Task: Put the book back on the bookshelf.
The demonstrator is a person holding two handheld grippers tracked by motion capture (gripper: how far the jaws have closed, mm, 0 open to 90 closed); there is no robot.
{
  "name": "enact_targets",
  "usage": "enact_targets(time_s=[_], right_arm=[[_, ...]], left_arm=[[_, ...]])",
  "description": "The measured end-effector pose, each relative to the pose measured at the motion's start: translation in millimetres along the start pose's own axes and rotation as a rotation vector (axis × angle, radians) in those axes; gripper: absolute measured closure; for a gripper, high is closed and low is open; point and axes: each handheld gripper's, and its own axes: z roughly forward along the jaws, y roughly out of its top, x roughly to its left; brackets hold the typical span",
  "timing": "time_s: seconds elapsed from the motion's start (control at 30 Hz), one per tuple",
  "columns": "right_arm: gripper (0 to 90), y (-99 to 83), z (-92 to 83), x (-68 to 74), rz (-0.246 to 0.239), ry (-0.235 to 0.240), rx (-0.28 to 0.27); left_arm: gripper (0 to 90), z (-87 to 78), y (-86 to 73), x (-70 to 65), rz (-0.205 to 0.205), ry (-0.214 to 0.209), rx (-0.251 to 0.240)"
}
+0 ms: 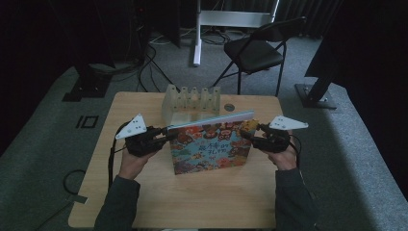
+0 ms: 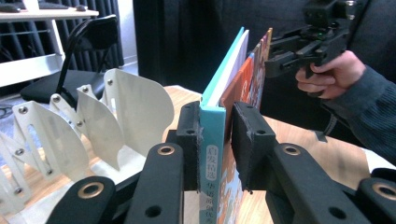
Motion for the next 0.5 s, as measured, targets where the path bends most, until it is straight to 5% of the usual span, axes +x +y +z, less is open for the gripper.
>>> enact_targets(time_s=[0.2, 0.5], right_arm=[[48.2, -2.0, -4.3, 0.4, 0.008, 0.012, -0.011], [44.8, -9.1, -13.3, -4.4, 0.029, 0.001, -0.037]], left_arm=[[68.0, 1.2, -6.8, -3.4, 0.005, -0.059, -0.013], [67.6, 3.1, -14.2, -7.2, 0.0, -0.082, -0.023]])
